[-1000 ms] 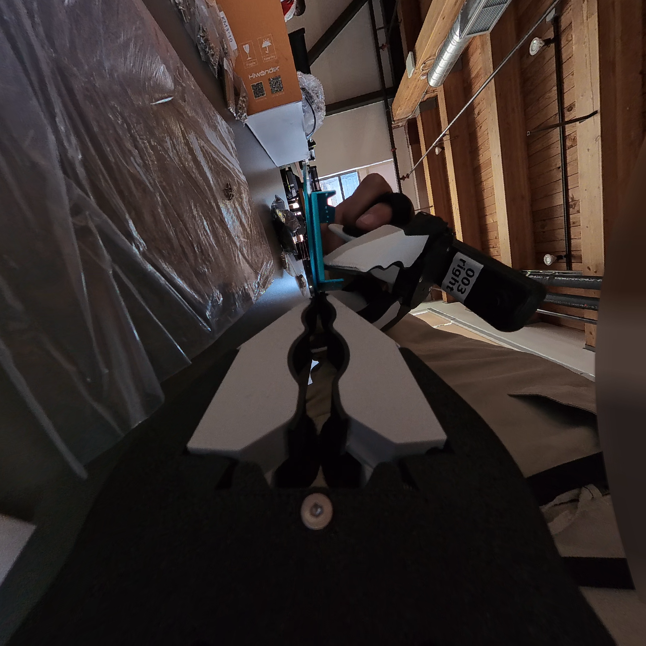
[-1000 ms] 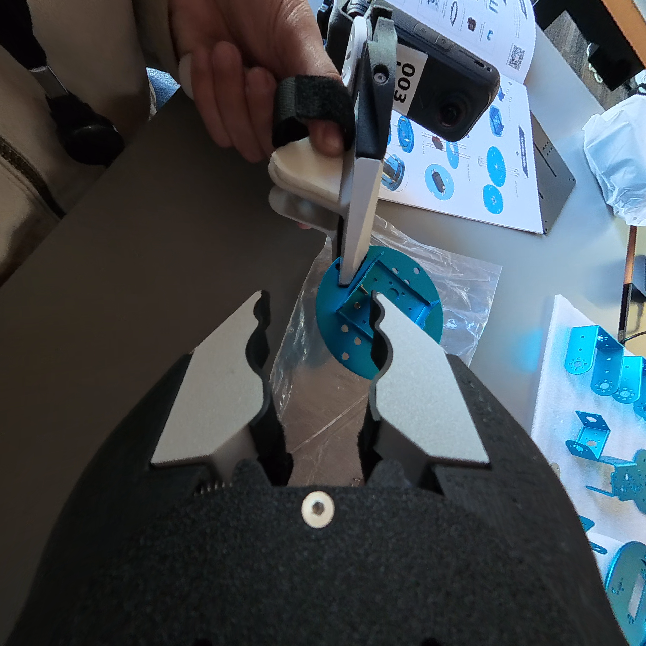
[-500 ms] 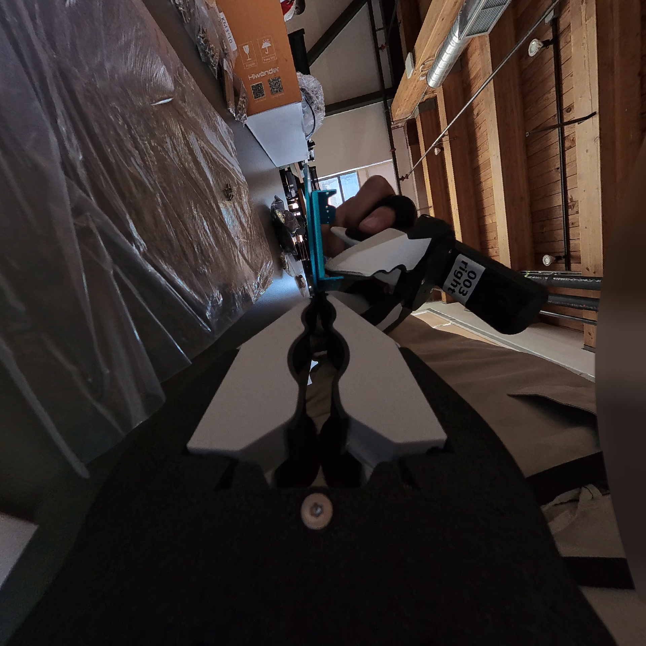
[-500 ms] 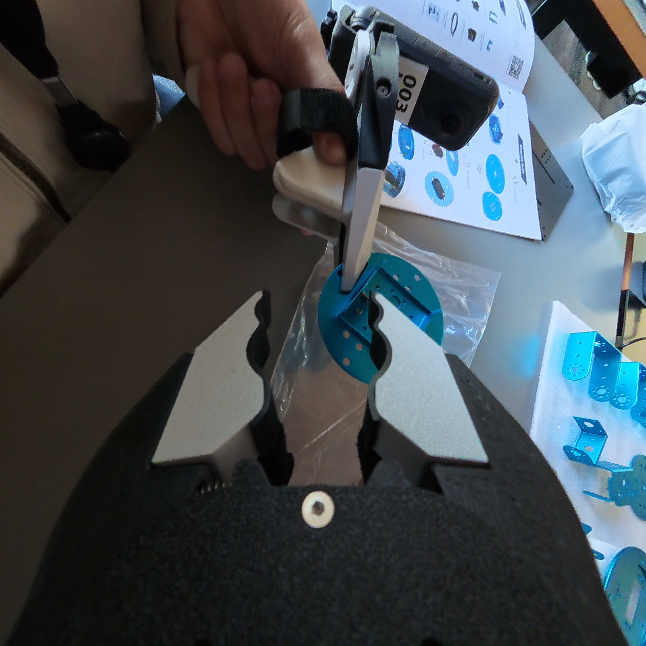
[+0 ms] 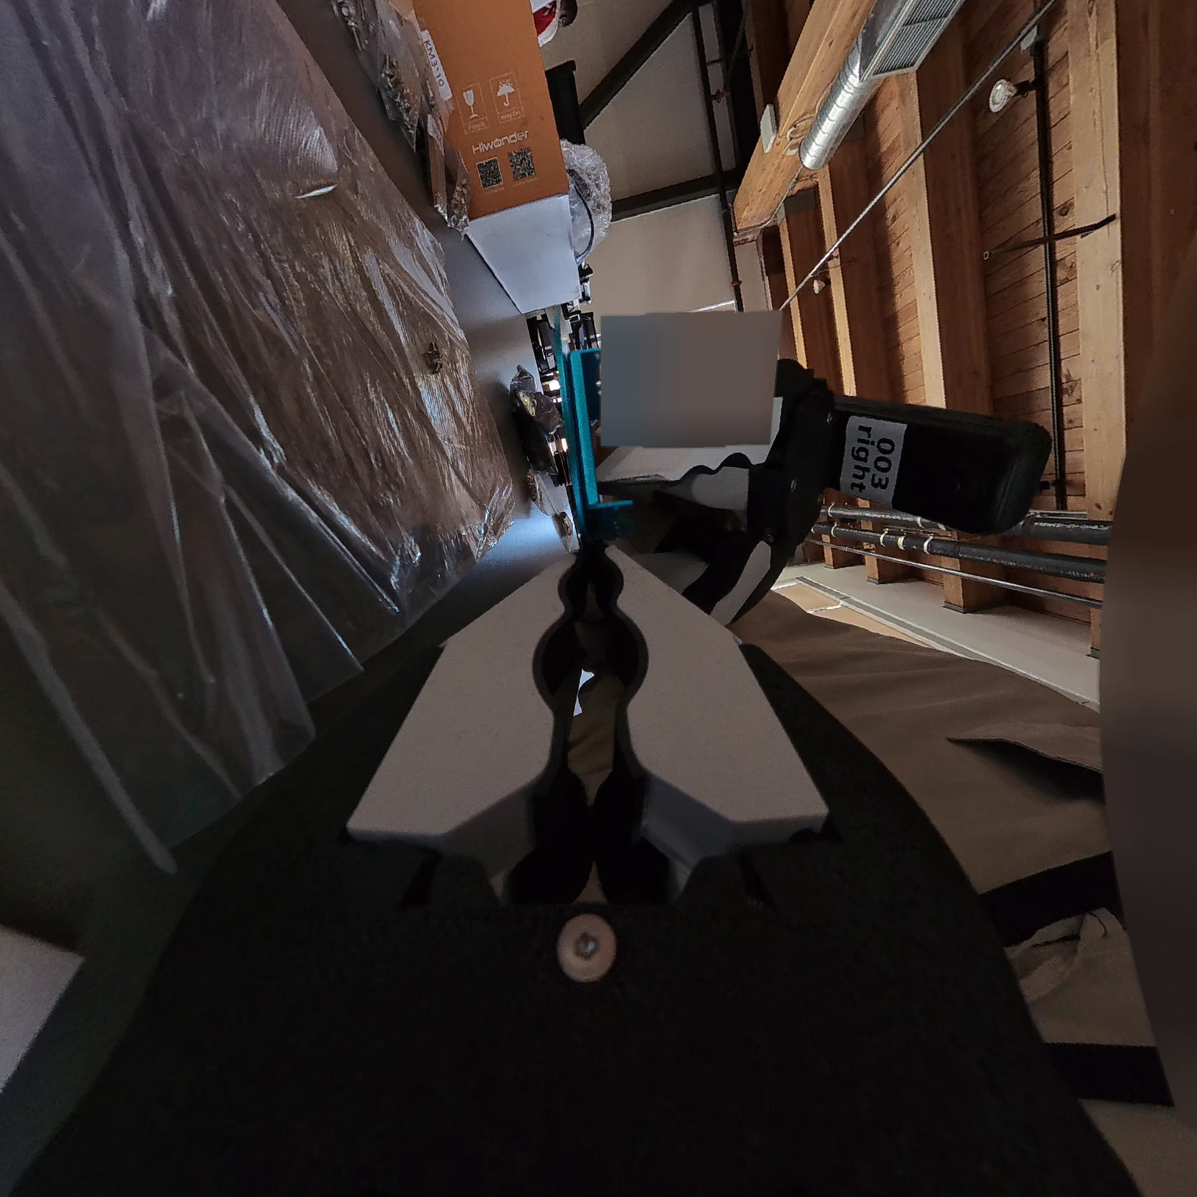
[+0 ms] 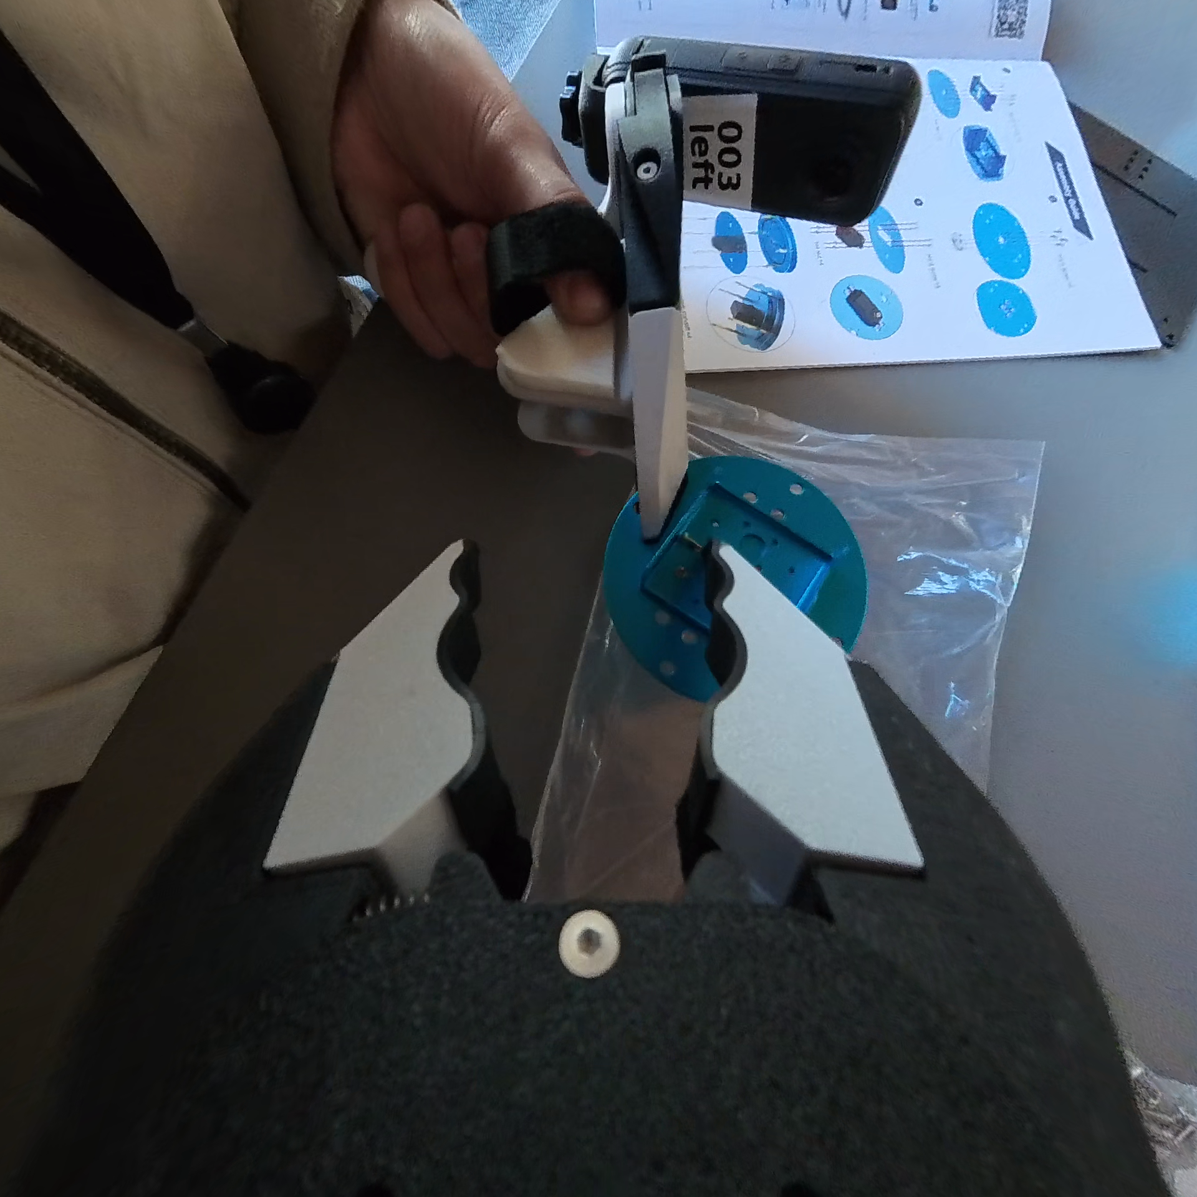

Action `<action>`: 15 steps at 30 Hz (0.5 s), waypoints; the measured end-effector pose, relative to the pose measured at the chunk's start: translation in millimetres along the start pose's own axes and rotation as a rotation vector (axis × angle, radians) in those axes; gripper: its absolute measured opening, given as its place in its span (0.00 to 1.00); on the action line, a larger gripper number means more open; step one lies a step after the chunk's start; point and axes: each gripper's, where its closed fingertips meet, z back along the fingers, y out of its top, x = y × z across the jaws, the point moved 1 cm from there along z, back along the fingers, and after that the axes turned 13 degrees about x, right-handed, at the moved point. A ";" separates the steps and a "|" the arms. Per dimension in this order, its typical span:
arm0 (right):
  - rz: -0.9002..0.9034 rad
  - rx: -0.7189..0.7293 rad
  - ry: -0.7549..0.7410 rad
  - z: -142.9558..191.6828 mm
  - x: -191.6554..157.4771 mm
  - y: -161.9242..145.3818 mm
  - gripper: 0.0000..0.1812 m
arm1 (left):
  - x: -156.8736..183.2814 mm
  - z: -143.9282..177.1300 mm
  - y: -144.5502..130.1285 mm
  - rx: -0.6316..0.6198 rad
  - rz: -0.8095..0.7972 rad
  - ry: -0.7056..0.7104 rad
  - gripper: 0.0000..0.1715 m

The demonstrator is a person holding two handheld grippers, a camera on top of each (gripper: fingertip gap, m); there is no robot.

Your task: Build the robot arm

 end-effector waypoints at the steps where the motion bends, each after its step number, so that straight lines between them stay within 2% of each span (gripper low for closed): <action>1: 0.008 -0.005 -0.003 0.6 0.3 -0.4 0.38 | 0.1 -0.1 0.1 0.000 0.001 -0.001 0.00; 15: 0.097 -0.043 -0.027 1.0 -1.6 -1.0 0.36 | 1.3 -0.1 0.7 0.004 0.002 -0.010 0.00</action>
